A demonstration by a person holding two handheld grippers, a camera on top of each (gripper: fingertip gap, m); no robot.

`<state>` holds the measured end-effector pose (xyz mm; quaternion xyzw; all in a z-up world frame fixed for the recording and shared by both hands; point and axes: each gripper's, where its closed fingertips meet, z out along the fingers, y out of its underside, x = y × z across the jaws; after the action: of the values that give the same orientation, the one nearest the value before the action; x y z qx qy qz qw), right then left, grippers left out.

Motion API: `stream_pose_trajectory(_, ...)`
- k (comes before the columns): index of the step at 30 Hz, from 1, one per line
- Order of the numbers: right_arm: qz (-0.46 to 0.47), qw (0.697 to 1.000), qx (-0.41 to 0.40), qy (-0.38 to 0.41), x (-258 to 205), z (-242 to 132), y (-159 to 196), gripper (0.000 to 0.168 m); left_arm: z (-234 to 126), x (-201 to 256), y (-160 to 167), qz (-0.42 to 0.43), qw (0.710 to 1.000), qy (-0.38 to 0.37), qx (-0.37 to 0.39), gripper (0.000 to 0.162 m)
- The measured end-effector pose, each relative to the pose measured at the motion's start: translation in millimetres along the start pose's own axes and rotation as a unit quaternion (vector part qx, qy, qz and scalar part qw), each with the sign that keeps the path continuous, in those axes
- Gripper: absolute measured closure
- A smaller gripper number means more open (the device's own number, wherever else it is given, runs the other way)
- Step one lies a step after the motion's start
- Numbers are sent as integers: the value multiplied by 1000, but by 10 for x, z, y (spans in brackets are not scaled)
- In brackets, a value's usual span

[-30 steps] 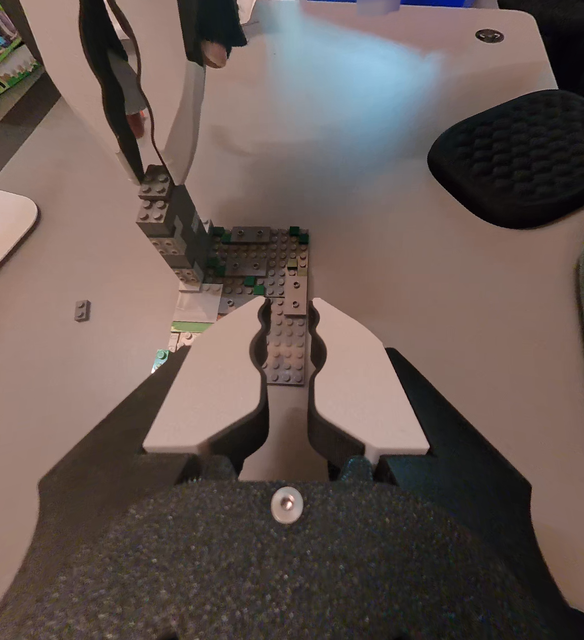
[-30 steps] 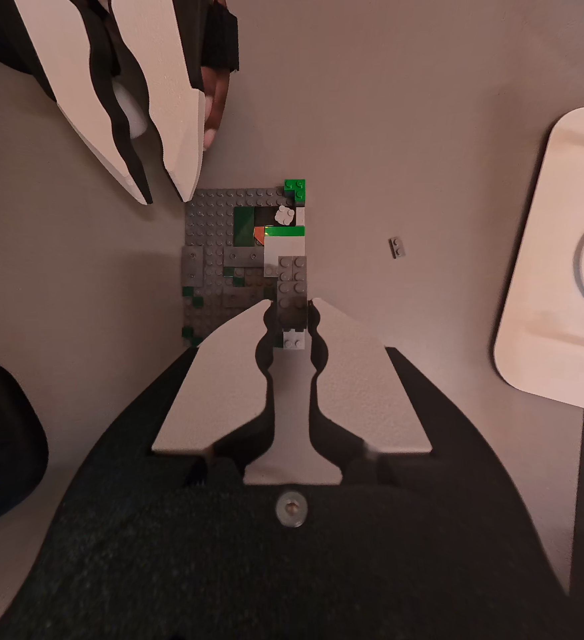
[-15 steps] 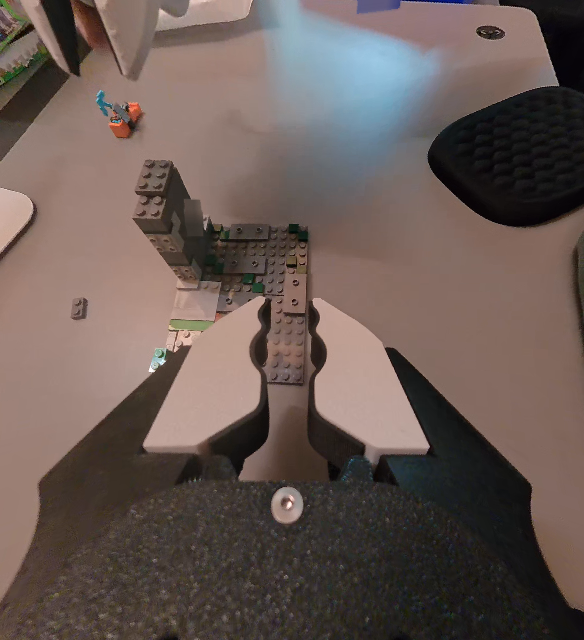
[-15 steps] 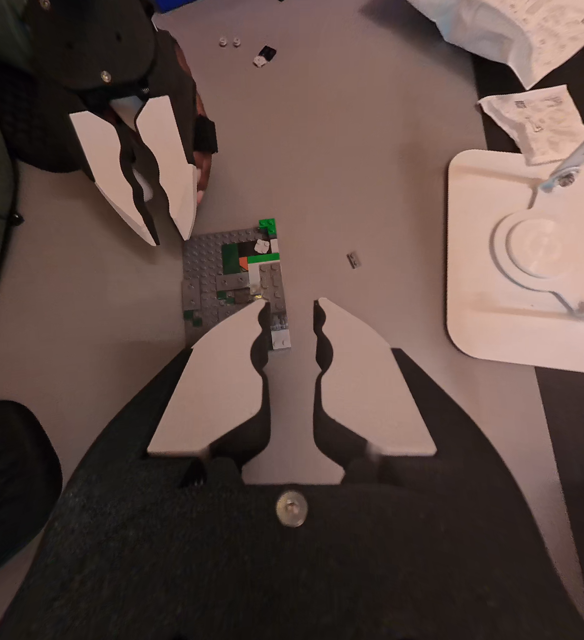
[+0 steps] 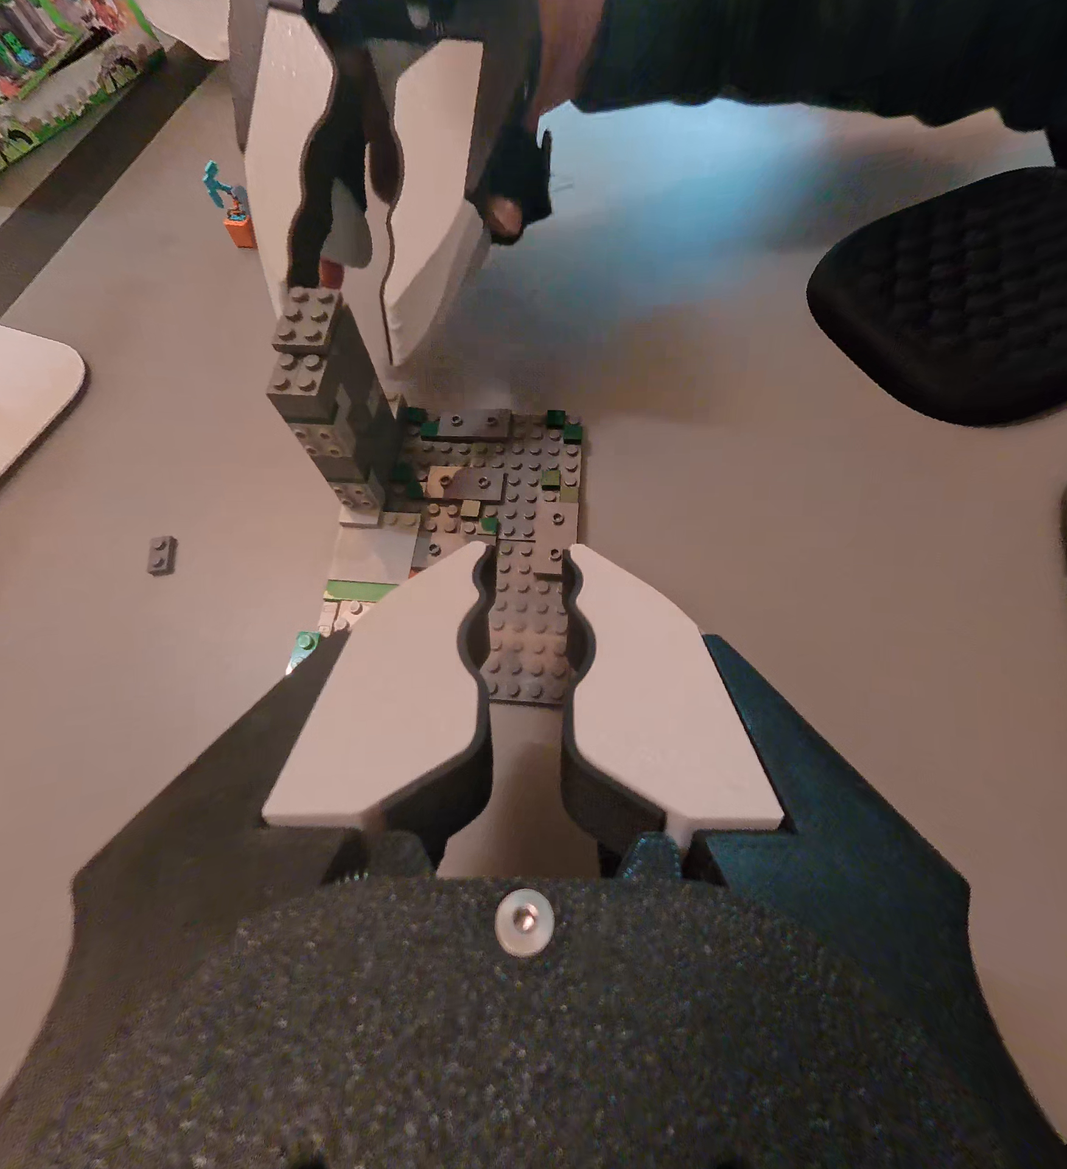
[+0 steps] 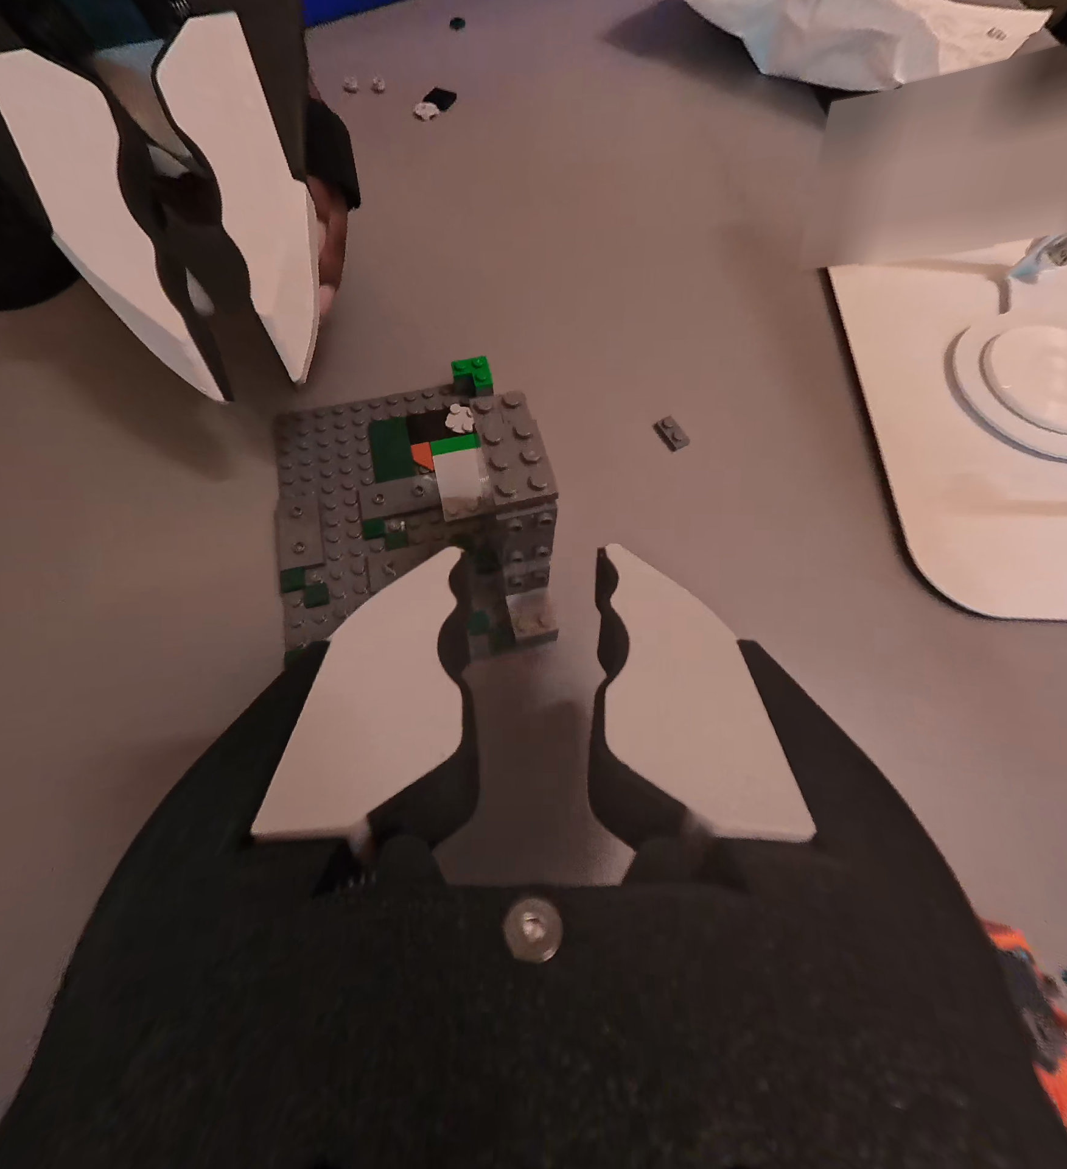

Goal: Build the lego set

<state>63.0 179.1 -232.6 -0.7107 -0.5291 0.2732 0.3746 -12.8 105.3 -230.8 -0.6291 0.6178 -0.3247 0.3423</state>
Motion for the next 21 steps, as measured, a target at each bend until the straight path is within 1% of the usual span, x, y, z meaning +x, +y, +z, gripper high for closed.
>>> stream_pose_trajectory(2, -5, 1000, 17, -12, 1, 67, -17, 134, -6, -21, 4, -2, 1000, -4, 0, 143)
stream_pose_trajectory(6, -6, 998, 30, -48, -35, 165, -43, 135, -39, -95, 12, -15, 1000, -13, 5, 143)
stream_pose_trajectory(9, -9, 997, 36, -63, -74, 228, -53, 140, -52, -134, 17, -23, 1000, -16, 10, 144)
stream_pose_trajectory(11, -12, 997, 39, -63, -88, 262, -49, 150, -50, -152, 26, -26, 999, -16, 11, 144)
stream_pose_trajectory(16, -5, 996, 59, -64, -102, 275, -71, 151, -68, -220, 42, -30, 999, -28, 14, 143)
stream_pose_trajectory(18, -2, 996, 68, -65, -115, 264, -89, 151, -118, -312, 48, -33, 998, -48, 15, 142)
stream_pose_trajectory(21, -8, 995, 76, -57, -117, 214, -126, 151, -253, -456, 6, -72, 995, -64, 41, 140)
